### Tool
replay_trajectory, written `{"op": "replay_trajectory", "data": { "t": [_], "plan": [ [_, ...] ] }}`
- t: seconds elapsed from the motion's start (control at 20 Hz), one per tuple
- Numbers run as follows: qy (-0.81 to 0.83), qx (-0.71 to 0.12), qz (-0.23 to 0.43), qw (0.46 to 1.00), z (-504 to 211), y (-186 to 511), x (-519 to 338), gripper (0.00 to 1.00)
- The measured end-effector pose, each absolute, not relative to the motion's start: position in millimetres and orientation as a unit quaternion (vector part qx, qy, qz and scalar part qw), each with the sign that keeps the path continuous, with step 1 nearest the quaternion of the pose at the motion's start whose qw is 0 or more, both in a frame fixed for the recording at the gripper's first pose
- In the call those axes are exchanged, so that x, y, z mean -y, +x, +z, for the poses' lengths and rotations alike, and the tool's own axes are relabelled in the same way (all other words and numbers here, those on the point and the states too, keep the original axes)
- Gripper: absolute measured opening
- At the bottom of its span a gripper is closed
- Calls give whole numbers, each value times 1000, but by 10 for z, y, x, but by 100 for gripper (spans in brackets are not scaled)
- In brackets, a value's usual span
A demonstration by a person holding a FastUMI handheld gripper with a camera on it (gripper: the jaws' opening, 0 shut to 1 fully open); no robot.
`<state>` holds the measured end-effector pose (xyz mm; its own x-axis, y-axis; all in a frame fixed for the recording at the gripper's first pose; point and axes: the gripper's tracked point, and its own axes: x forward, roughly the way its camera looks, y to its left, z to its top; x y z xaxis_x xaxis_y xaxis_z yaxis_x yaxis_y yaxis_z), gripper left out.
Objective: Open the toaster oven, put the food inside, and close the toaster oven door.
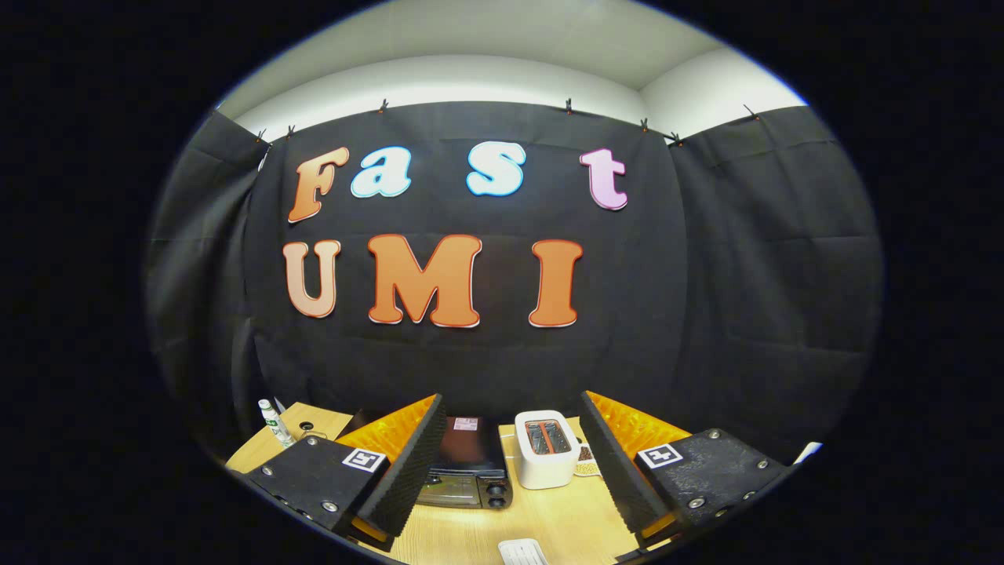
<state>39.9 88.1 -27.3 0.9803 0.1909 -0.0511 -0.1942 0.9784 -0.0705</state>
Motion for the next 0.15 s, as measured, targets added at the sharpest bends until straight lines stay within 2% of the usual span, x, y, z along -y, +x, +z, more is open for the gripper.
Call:
{"op": "replay_trajectory", "data": {
  "t": [0.15],
  "plan": [
    [-38,-7,84,996,-132,291,-773,100]
  ]
}}
